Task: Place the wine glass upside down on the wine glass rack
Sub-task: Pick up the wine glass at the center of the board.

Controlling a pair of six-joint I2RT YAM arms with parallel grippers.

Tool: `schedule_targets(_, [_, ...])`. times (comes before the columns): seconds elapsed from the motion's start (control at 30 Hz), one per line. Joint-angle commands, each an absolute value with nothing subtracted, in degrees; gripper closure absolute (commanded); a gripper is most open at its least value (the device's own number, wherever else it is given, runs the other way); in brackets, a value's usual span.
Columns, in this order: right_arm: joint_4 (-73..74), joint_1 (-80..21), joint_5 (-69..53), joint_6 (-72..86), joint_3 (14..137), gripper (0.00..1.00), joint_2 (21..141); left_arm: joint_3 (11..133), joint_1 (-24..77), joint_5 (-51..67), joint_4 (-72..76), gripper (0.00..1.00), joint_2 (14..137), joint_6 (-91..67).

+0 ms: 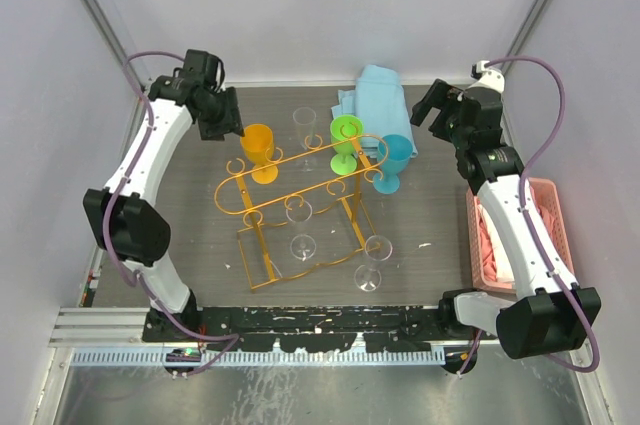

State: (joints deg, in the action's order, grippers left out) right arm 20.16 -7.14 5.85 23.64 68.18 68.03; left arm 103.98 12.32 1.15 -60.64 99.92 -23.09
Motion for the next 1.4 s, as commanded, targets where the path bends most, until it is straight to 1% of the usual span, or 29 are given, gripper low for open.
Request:
schedule_targets(0.0, [17.76,-7.38,5.58,22.76,67.78,0.0,66.8,107.77,13.29,0.86,-62.01,0.48,100.72,-22.41])
schedule_targets(0.2, [17.73,-7.38,5.54,22.76,67.71,0.0,66.69,110.56,14.91,-0.62,-63.49,0.48,103.62,-21.89])
schedule_targets(0.33, [17.84,-7.38,5.8,22.61,67.82,0.0,66.44,111.42,15.71,-1.65,-64.23,0.54,105.17,-21.37])
schedule_targets(0.43, [17.93,-7.38,5.89,22.59,67.8,0.0,66.12,111.45,15.87,-1.94,-64.63,0.55,106.13,-21.01])
schedule_targets(0.5, [17.89,-7.38,5.89,22.5,67.84,0.0,66.06,111.29,15.89,-2.47,-64.69,0.59,106.47,-20.72])
schedule_targets(0.77, [17.93,-7.34,5.8,22.41,67.89,0.0,65.85,110.65,15.84,-3.76,-64.82,0.62,107.9,-20.18])
schedule_targets(0.9, [17.97,-7.38,5.72,22.41,67.7,0.0,65.83,110.5,15.86,-3.64,-64.45,0.67,108.59,-20.22])
schedule_targets(1.1, [18.01,-7.38,5.63,22.41,67.5,0.0,65.77,110.49,15.89,-3.81,-64.37,0.7,109.81,-20.13])
schedule_targets(1.17, [18.02,-7.38,5.71,22.41,67.5,0.0,65.84,110.61,15.83,-3.92,-64.36,0.73,109.99,-20.17])
schedule_targets(1.37, [17.93,-7.38,5.71,22.41,67.53,0.0,66.08,111.24,15.85,-4.04,-65.03,0.89,110.8,-19.71])
